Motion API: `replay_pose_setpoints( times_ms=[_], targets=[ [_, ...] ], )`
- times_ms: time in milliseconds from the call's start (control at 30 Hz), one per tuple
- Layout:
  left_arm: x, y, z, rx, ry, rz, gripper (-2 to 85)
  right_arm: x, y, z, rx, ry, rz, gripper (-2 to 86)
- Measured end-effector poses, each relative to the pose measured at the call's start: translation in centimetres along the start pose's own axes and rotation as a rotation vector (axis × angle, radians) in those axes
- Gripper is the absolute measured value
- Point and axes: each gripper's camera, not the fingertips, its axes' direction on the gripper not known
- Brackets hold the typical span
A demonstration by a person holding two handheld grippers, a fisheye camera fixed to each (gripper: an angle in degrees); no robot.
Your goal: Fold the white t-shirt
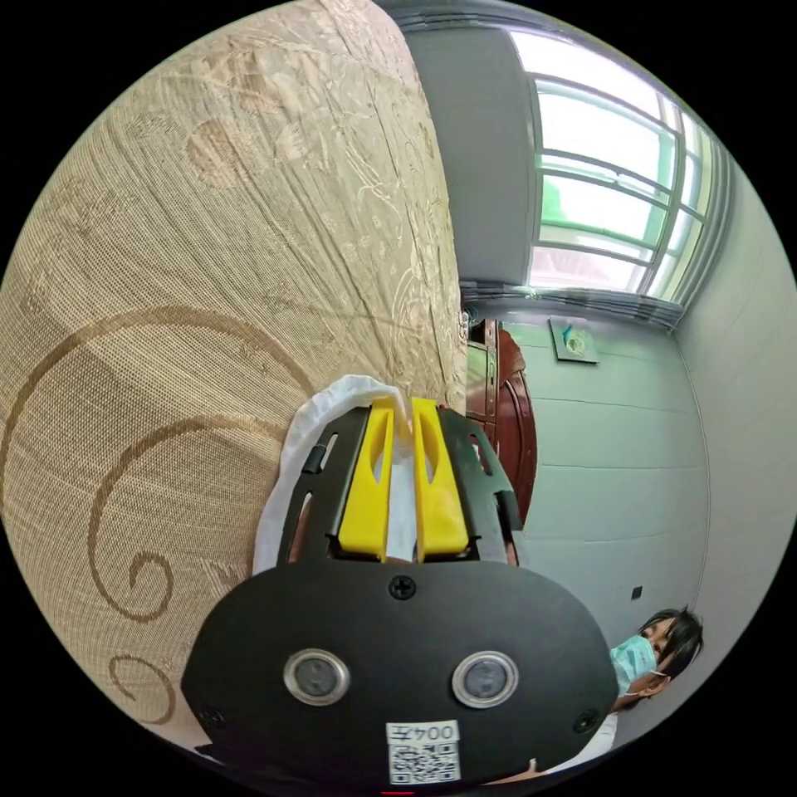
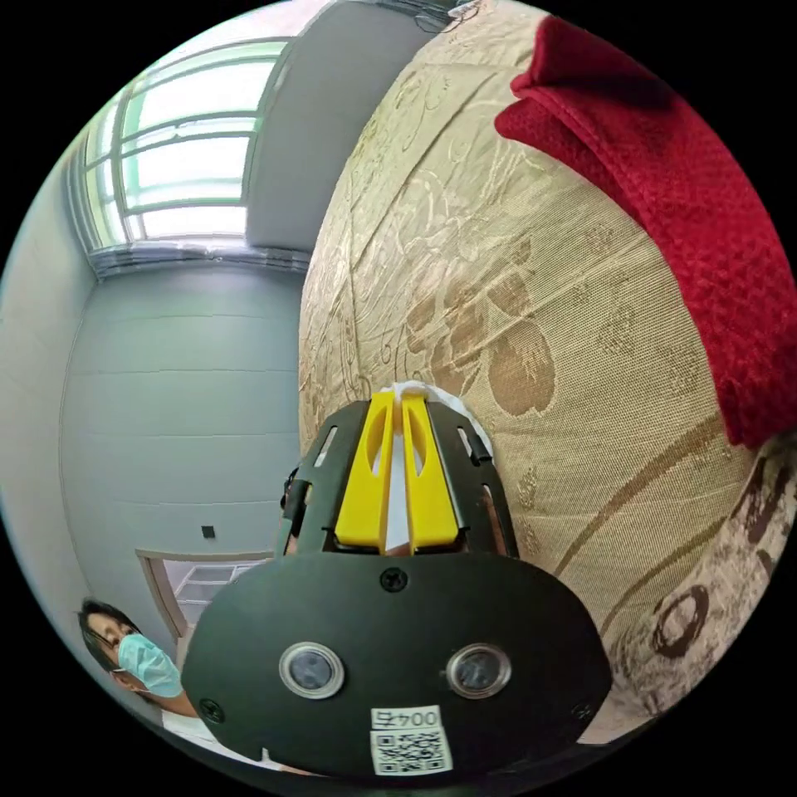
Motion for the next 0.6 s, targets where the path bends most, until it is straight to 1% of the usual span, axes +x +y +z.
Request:
replay_pose_setpoints(
  times_ms=[67, 167, 233, 300, 367, 433, 500, 600],
  targets=[
    [-0.8, -0.6, 0.2, 0.041, 0.063, -0.033, 9.3, 1.8, -1.4, 0.5, 0.046, -0.077, 0.033, 7.2],
    [-0.8, -0.9, 0.0, 0.128, 0.132, -0.024, 11.2, 2.1, -1.8, -0.1, 0.15, -0.146, 0.016, 9.8],
    [-0.3, -0.5, -0.6, 0.199, 0.144, 0.001, 11.3, 1.4, -1.4, -0.3, 0.198, -0.123, -0.015, 11.1],
    [0.5, 0.4, -1.7, 0.311, 0.125, 0.049, 10.8, 0.8, -0.9, 0.2, 0.208, -0.088, -0.038, 11.7],
    [0.9, 0.7, -1.7, 0.296, 0.099, 0.083, 10.3, 0.6, -1.4, 2.3, 0.078, 0.05, -0.021, 12.1],
    [1.0, 1.2, -1.1, 0.247, 0.092, 0.102, 9.9, 1.3, -1.8, 3.7, -0.02, 0.098, 0.028, 12.4],
    [1.5, 2.3, 0.2, 0.179, 0.091, 0.159, 9.2, 1.9, -1.6, 3.6, -0.036, 0.057, 0.059, 12.7],
    [1.7, 3.9, 1.4, 0.121, 0.064, 0.202, 8.5, 3.2, -0.8, 2.3, -0.019, -0.078, 0.12, 12.0]
  ],
)
